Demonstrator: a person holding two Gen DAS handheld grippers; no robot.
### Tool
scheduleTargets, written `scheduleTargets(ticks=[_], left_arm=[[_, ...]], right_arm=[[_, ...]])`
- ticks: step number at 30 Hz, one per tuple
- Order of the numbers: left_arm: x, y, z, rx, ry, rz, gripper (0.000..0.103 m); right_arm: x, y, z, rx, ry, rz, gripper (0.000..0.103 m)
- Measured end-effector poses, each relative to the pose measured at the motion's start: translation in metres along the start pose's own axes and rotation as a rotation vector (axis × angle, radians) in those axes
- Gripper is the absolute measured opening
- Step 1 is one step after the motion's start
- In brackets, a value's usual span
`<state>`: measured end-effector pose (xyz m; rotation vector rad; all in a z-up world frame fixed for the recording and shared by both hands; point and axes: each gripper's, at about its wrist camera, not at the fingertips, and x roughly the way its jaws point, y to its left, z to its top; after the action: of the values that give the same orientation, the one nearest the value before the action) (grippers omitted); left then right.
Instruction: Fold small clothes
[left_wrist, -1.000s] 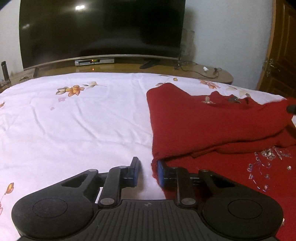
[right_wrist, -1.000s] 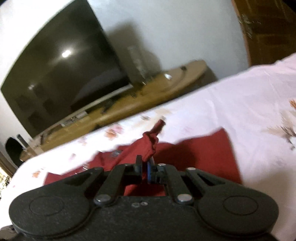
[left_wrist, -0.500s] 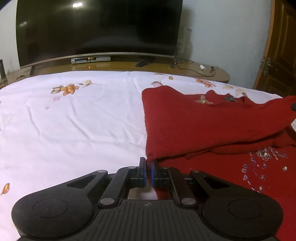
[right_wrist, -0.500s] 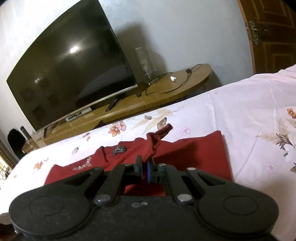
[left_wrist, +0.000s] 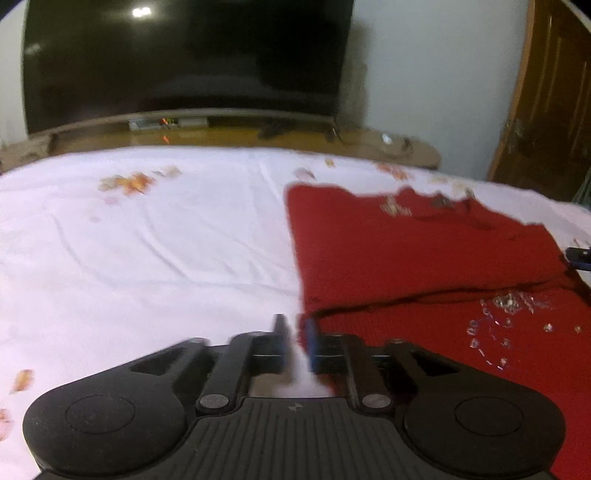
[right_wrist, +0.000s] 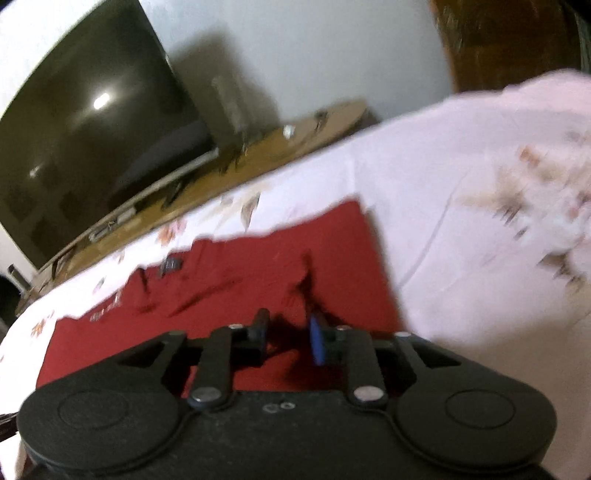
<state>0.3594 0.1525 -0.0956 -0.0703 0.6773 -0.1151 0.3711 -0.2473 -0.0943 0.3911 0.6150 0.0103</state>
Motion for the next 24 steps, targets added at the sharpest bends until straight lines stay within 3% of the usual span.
scheduleTargets(ticks=[1,3,5,10,12,14,16,18,21,24], left_arm=[[-0.008,0.003,0.002,-0.005,-0.053,0.016,0.038],[-0.01,0.004,0.013,-0.03,-0.122,0.02,0.038],[0.003,-0.009,0.032,-0.029,-0.16,-0.034,0.038],[0.062,-0.074,0.068,0.082,-0.138,-0.155,0.038],[0.079,-0.087,0.071,0.102,-0.13,-0.136,0.038],[0.093,-0.084,0.068,0.051,-0.115,-0.109,0.039],[0.109,-0.076,0.059,0.024,-0.044,-0.051,0.038],[0.11,-0.064,0.052,-0.033,-0.039,-0.073,0.038],[0.114,-0.051,0.053,-0.094,-0.027,-0.085,0.038],[0.118,-0.058,0.053,-0.064,-0.025,-0.07,0.038]], right_arm=[[-0.005,-0.002,0.002,-0.009,-0.017,0.009,0.025],[-0.011,-0.002,0.01,-0.048,-0.04,0.024,0.025],[-0.005,0.006,0.017,-0.104,-0.04,0.036,0.025],[0.039,0.066,0.017,-0.259,0.019,0.132,0.025],[0.058,0.095,0.008,-0.335,0.061,0.161,0.025],[0.071,0.119,-0.006,-0.435,0.09,0.162,0.023],[0.082,0.135,-0.023,-0.566,0.091,0.134,0.023],[0.085,0.128,-0.03,-0.616,0.052,0.066,0.021],[0.075,0.08,-0.012,-0.486,0.009,-0.052,0.02],[0.068,0.042,0.002,-0.38,0.013,-0.066,0.02]])
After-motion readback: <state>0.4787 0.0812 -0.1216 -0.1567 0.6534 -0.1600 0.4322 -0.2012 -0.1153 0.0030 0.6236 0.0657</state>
